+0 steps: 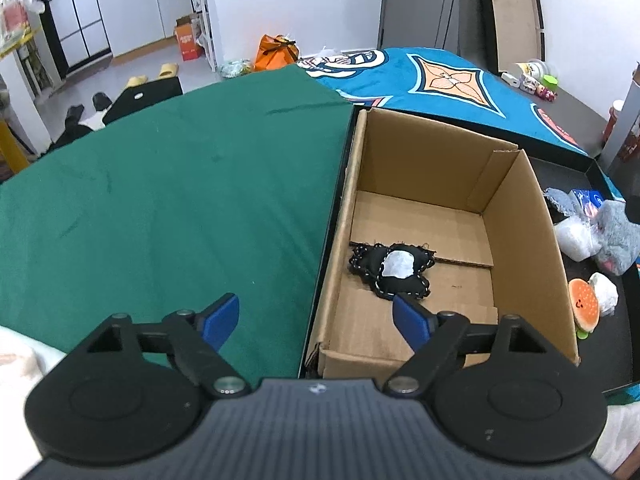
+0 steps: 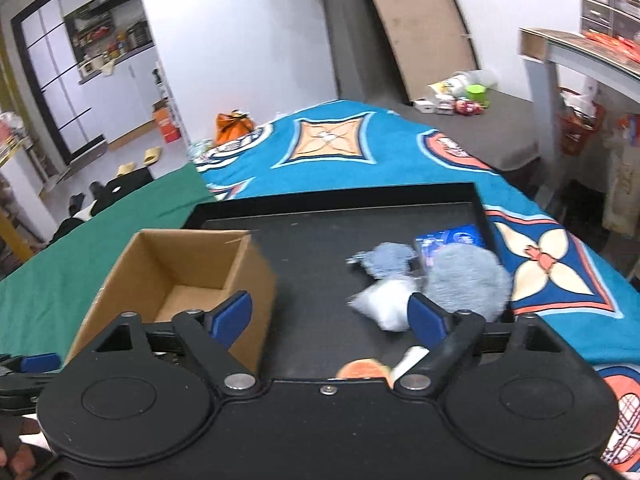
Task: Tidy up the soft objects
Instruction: 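Move the right tool to the grey plush toy and grasp it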
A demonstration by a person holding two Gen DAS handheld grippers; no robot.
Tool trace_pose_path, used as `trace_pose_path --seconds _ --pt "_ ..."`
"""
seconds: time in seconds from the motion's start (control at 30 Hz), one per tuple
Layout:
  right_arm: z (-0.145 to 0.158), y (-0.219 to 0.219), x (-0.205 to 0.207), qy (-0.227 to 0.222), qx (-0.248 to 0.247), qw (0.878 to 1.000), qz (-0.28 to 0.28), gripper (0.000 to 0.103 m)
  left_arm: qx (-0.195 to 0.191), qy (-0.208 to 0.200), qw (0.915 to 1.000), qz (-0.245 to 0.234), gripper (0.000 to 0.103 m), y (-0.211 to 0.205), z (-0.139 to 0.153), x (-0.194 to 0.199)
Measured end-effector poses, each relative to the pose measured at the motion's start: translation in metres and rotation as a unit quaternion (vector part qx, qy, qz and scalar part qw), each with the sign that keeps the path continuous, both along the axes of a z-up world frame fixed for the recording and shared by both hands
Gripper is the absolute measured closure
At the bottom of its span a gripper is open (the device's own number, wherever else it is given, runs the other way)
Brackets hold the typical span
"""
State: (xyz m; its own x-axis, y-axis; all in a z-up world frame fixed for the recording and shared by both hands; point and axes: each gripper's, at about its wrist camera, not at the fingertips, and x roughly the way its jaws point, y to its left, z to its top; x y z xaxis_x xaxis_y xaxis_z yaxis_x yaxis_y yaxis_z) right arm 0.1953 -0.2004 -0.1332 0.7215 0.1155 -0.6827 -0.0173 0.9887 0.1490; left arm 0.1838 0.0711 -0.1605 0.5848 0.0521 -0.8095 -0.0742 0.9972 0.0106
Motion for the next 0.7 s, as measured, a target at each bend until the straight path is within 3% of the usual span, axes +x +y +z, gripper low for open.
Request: trace_pose_path --seconds 0.33,0.43,0.7 --pt "-0.019 -0.045 0.011 0.008 0.012 0.999 -0.041 0.015 0.032 -0.006 0.9995 0.002 0.016 -0.008 0.007 0.003" --pt "-0.025 -0.058 0.016 0.010 0.021 0.998 -0.056 0.015 0.027 0.003 0.9996 -0.001 0.016 -0.009 0.010 0.007" --pt "-0.048 -0.087 0.024 0.009 0.042 0.995 -0.092 0.015 0.069 0.005 0.9976 0.009 0.015 -0.022 0.016 0.019"
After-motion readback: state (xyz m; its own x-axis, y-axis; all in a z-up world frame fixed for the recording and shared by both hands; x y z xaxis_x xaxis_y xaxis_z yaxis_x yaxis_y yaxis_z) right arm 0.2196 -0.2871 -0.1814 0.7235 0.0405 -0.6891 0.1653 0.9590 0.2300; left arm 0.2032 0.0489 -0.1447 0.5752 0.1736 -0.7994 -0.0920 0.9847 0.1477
